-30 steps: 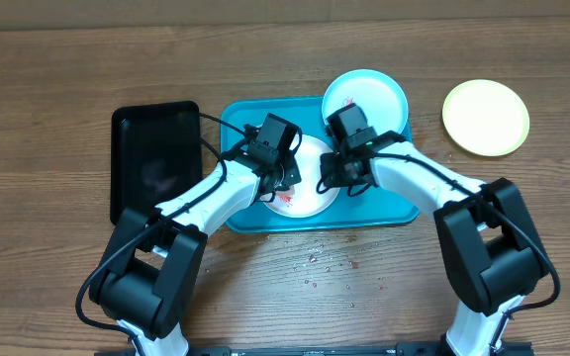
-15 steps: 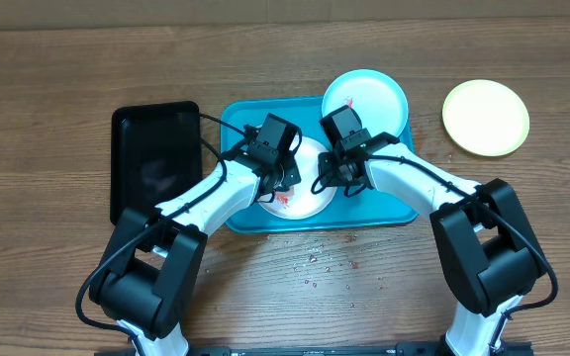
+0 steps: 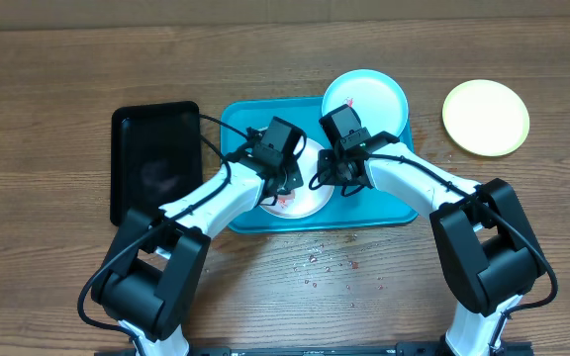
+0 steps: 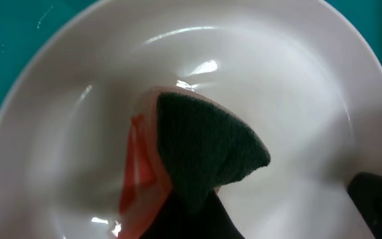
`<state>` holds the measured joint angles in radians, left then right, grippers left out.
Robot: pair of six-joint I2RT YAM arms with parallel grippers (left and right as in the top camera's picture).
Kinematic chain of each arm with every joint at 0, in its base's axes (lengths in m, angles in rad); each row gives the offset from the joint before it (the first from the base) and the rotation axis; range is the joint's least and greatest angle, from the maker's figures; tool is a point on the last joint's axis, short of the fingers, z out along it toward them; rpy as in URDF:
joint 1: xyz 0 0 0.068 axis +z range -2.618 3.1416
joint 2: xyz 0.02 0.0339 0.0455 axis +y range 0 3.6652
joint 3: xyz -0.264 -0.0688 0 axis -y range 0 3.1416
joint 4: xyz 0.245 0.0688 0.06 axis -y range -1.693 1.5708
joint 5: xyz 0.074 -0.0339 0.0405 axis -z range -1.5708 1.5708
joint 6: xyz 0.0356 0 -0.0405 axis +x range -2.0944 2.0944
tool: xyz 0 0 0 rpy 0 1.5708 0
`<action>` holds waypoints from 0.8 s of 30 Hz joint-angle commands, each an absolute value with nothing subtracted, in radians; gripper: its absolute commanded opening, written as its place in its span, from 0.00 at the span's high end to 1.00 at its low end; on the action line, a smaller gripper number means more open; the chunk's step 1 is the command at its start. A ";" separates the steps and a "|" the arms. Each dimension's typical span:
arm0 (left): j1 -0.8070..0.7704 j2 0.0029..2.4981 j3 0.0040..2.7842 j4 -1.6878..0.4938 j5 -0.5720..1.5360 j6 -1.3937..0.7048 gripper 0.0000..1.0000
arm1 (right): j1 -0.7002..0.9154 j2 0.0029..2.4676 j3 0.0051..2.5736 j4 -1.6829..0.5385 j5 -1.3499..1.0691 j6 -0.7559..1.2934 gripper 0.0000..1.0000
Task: Clean dirty plates on tray and stack at the side
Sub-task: 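Scrub the white plate's red smear with the sponge in the left gripper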
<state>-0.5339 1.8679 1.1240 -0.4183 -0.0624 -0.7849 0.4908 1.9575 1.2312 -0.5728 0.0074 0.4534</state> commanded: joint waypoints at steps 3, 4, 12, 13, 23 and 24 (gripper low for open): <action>-0.558 1.887 1.132 -0.404 -0.165 -0.880 0.96 | 0.495 2.022 1.242 -0.591 0.006 0.561 0.96; -0.558 1.887 1.132 -0.401 -0.176 -0.884 0.96 | 0.495 2.022 1.247 -0.592 0.006 0.583 0.96; -0.548 1.908 1.132 -0.361 -0.220 -0.887 0.96 | 0.495 2.022 1.271 -0.577 -0.002 0.693 0.96; -0.547 1.915 1.132 -0.364 -0.220 -0.886 0.96 | 0.495 2.022 1.271 -0.577 -0.002 0.693 0.96; -0.445 1.953 1.132 -0.358 -0.206 -0.736 0.96 | 0.495 2.022 1.271 -0.588 -0.002 0.685 0.96; -0.427 1.953 1.132 -0.356 -0.197 -0.714 0.96 | 0.495 2.022 1.271 -0.588 -0.002 0.685 0.96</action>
